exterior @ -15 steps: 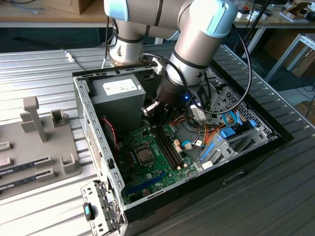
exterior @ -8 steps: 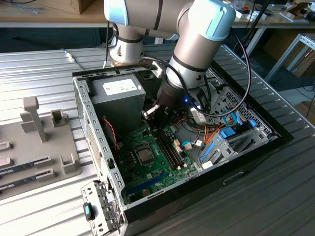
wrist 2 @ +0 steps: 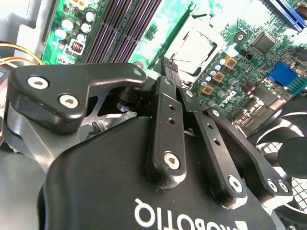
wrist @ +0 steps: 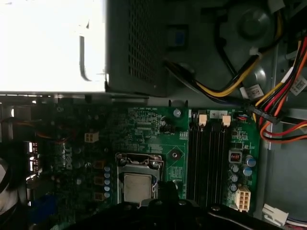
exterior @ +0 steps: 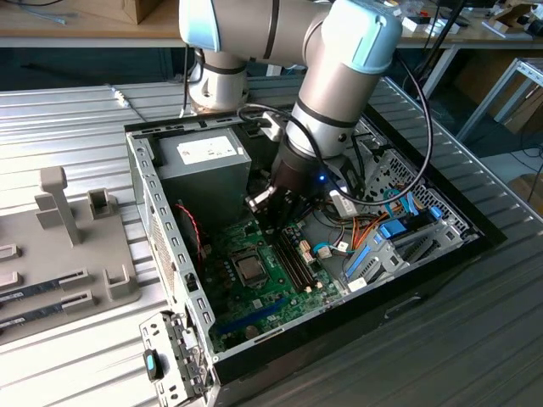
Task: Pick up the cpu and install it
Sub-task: 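Install the first cpu locking lever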
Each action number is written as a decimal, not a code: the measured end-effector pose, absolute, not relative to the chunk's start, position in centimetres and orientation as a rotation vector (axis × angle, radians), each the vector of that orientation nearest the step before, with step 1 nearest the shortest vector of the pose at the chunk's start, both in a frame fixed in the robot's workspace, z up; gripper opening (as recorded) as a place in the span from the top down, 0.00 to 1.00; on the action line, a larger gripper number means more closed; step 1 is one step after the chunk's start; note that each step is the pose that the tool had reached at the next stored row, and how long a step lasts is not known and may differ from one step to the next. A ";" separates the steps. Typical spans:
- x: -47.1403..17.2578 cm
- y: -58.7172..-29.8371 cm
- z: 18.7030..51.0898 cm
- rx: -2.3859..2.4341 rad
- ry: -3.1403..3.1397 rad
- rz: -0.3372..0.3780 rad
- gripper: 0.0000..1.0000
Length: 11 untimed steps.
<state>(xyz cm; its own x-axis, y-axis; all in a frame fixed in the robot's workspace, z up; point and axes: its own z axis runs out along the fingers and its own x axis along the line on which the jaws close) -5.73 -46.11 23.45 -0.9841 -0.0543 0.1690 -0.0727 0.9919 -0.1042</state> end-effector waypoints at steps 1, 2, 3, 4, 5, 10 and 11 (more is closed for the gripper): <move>-5.7 -46.1 23.4 0.095 -2.969 0.165 0.90; -5.8 -46.2 23.3 0.095 -2.969 0.165 0.90; -5.8 -46.3 23.2 0.095 -2.969 0.166 0.90; -5.8 -46.3 23.1 0.095 -2.969 0.167 0.90; -5.8 -46.4 23.0 0.095 -2.969 0.167 0.90; -5.8 -47.1 22.1 0.095 -2.968 0.172 0.90; -5.8 -47.1 22.0 0.095 -2.968 0.173 0.90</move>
<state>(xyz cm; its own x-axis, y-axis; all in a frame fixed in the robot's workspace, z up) -5.76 -47.14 22.03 -0.9841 -0.0534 0.1692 -0.0727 0.9913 -0.1100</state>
